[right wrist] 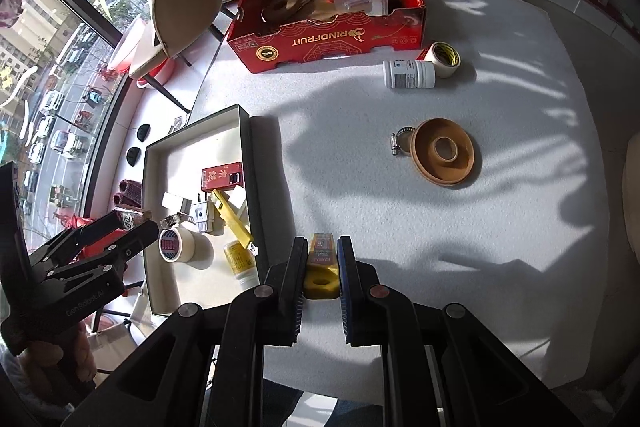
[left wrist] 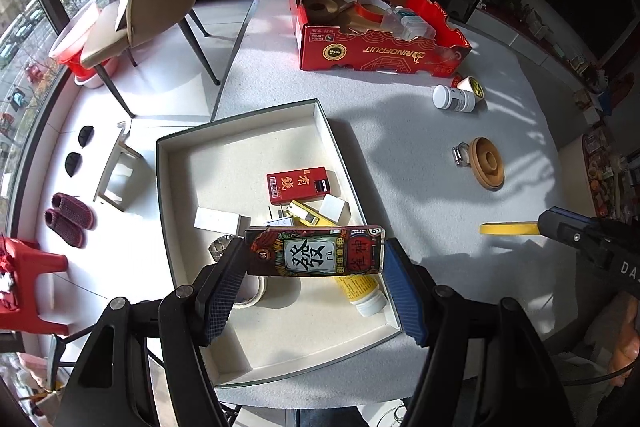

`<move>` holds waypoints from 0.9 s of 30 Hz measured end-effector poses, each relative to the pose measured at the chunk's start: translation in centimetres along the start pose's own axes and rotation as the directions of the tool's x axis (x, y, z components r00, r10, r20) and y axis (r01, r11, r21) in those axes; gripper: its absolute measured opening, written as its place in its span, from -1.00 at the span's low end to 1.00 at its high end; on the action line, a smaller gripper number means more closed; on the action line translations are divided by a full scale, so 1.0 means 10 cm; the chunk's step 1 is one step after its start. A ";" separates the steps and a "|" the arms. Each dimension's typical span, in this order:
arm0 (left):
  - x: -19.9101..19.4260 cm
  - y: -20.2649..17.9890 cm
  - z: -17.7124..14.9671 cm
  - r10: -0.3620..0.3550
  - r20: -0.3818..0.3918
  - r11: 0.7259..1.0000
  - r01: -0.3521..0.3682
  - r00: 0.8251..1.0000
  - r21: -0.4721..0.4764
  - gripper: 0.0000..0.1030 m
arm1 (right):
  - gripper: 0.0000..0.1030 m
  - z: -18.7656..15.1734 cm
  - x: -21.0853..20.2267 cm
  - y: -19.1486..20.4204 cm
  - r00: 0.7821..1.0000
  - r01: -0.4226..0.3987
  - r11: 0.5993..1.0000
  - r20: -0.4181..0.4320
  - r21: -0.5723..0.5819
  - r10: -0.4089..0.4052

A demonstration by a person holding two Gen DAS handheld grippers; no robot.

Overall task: Organize rigid objects
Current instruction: 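Carry the packet in the left tool and blade case in the right tool over the tray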

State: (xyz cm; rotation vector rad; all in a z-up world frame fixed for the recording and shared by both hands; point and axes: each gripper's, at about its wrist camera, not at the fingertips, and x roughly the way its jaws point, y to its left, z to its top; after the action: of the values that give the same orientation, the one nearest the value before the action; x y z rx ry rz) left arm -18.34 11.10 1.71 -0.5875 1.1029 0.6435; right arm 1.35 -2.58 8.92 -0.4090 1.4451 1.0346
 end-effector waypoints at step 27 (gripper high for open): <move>0.20 0.73 -0.07 0.053 -0.038 0.996 -0.055 0.998 -0.073 0.39 | -0.69 -0.05 0.47 1.17 0.990 -0.094 0.969 -0.120 -0.228 0.068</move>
State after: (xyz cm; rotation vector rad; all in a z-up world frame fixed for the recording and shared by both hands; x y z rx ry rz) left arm -23.45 15.97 -1.18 -0.6368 1.1351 0.7257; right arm -8.87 4.82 8.51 -0.5890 1.4534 1.2709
